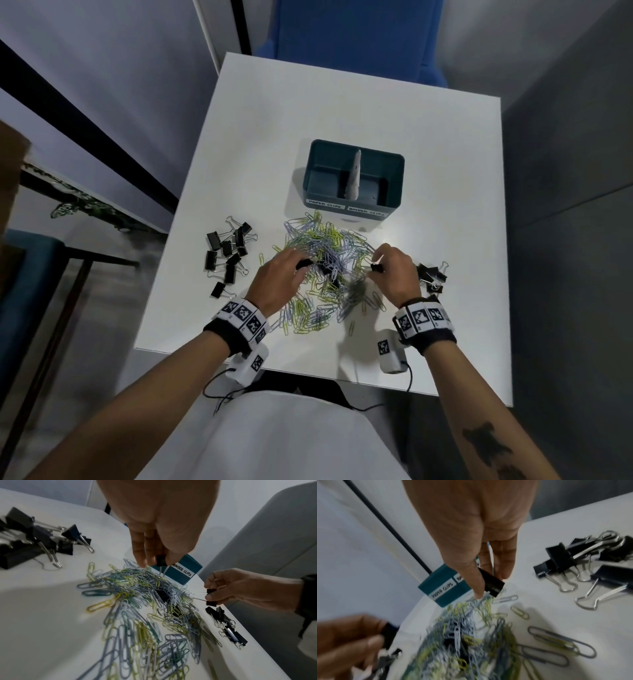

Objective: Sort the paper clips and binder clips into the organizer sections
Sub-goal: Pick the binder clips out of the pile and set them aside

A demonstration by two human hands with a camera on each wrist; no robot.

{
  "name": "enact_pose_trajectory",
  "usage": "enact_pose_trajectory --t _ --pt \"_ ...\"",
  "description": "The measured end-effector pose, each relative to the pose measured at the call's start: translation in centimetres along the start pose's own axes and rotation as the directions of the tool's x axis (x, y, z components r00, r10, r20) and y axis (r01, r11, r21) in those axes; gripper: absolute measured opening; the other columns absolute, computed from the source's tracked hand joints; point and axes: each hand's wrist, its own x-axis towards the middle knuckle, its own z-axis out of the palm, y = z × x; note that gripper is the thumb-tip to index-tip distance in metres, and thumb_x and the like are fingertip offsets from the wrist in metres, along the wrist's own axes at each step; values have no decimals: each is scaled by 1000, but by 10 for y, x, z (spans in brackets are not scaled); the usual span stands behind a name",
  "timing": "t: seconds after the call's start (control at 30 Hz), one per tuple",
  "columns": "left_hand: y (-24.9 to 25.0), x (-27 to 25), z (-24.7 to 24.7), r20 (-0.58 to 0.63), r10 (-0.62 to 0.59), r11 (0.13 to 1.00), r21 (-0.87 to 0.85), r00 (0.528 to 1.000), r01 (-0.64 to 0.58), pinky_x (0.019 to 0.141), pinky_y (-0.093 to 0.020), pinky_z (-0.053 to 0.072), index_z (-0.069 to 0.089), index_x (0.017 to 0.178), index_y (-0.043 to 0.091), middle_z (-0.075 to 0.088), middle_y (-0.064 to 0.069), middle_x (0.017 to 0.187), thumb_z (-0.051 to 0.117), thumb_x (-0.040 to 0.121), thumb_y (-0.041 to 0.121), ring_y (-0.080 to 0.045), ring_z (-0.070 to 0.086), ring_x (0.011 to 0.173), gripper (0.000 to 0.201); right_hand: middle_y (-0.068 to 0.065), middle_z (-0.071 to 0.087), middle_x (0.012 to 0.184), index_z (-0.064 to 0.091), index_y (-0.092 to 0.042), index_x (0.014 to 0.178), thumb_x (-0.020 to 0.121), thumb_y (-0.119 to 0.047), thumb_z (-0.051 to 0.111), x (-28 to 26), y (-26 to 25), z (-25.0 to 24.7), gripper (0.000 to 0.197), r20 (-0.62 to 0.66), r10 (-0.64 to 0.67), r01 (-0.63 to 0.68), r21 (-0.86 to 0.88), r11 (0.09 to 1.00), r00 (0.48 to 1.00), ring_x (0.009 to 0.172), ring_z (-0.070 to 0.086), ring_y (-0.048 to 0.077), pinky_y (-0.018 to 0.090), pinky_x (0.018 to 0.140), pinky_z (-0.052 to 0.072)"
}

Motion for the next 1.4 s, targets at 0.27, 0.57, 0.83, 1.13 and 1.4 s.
enact_pose_trajectory --t 0.27,0.57,0.83,1.13,1.4 --pt "-55 -31 -34 -80 -241 970 -61 967 236 75 -34 48 58 107 14 62 -4 103 55 93 12 -22 60 88 14 2 67 75 73 -15 86 76 -17 80 -9 30 -28 12 -48 63 -54 167 984 997 73 62 19 18 61 39" --pt "-113 -61 -60 18 -400 912 103 916 396 79 -41 50 65 107 8 62 -17 99 55 88 2 -37 61 91 22 -4 67 71 74 -15 84 76 -15 78 -22 55 -40 8 -79 176 -151 254 955 981 75 64 17 27 78 48" --pt "-112 -59 -46 -53 -445 882 147 894 448 75 -43 49 65 107 6 54 -17 106 58 89 7 -37 59 92 19 10 67 91 73 -17 90 76 -16 75 -26 76 -39 14 -167 328 -321 72 944 930 91 61 31 33 74 46" --pt "-45 -36 -6 82 -5 945 327 997 -23 49 -25 44 63 99 8 57 -7 96 65 84 4 -22 56 86 15 13 59 103 69 -14 99 73 -22 82 -24 89 -22 31 -142 319 -319 24 948 937 93 59 36 36 74 46" --pt "-11 21 31 386 193 821 440 902 -365 96 -45 48 36 139 23 40 -10 146 64 85 11 -28 46 122 63 9 57 117 61 -13 112 87 -16 65 -38 22 20 26 -140 -47 42 -40 998 989 102 57 27 40 82 53"
